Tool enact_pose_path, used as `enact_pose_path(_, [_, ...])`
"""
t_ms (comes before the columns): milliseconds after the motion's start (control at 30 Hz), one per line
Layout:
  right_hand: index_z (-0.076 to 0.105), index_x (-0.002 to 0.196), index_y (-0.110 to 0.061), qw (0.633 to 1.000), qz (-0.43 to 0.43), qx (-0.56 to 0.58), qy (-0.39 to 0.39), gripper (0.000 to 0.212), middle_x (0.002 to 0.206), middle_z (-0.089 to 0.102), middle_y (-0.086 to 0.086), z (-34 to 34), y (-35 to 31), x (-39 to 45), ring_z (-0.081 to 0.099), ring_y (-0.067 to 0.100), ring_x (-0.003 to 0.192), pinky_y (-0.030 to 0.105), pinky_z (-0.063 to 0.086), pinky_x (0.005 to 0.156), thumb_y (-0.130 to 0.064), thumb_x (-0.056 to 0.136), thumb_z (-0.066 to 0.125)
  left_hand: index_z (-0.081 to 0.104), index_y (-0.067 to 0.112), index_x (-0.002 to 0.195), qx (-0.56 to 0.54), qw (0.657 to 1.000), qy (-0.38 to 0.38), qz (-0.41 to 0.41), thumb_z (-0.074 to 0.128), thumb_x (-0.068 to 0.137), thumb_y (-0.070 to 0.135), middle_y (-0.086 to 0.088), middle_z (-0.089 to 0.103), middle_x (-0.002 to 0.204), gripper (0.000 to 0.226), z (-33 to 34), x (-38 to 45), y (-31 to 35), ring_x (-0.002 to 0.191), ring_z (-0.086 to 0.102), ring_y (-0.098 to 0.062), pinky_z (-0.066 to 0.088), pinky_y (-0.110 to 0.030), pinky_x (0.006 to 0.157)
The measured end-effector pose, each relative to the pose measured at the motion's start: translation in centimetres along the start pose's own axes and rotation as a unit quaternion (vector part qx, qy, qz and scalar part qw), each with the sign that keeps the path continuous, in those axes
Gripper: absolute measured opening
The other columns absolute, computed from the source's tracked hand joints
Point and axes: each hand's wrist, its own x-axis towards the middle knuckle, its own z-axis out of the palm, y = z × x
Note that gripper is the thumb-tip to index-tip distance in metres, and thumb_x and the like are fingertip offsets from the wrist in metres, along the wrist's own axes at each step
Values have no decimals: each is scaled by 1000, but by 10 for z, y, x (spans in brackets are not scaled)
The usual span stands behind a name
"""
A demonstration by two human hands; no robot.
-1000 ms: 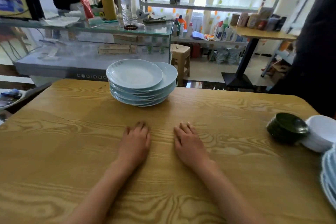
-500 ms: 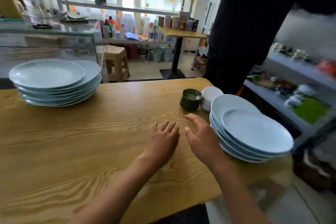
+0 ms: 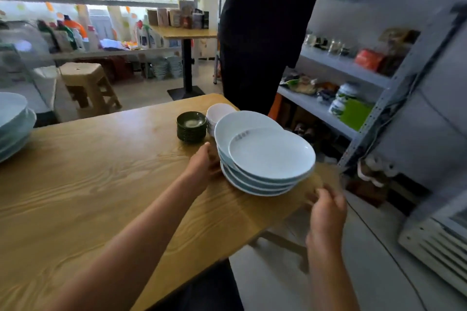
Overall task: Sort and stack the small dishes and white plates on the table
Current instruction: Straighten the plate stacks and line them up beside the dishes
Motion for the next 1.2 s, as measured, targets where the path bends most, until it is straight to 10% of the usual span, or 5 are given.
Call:
enact_pose_path(233, [62,107,-11,973,139,45,-179,39,96,69,8,13,14,8,65,26,90,44,54,86,11,82,42,58,2,125,55,996,-53,-41,39,97,50,-15,67,103,58,1,12,0,94,64,-28,52,-37,68])
enact_pose_path(767, [72,93,-20,948,49,-42,-313,53,94,75,-1,1,32,24,66,26,101,43,52,88,21,79,42,46,-11,129,-68,991,-60,-96,35,83,3,-29,57,124,50,-52,-81,-23,102,64,-43,58,-50,73])
enact_pose_path(1200, [69,92,-25,889,36,-129,-437,63,93,73,-2,55,43,-31,67,15,91,34,52,85,26,72,36,59,-9,112,-114,992,11,-47,42,86,4,-28,63,118,33,-132,-136,-23,104,63,-42,54,-51,83])
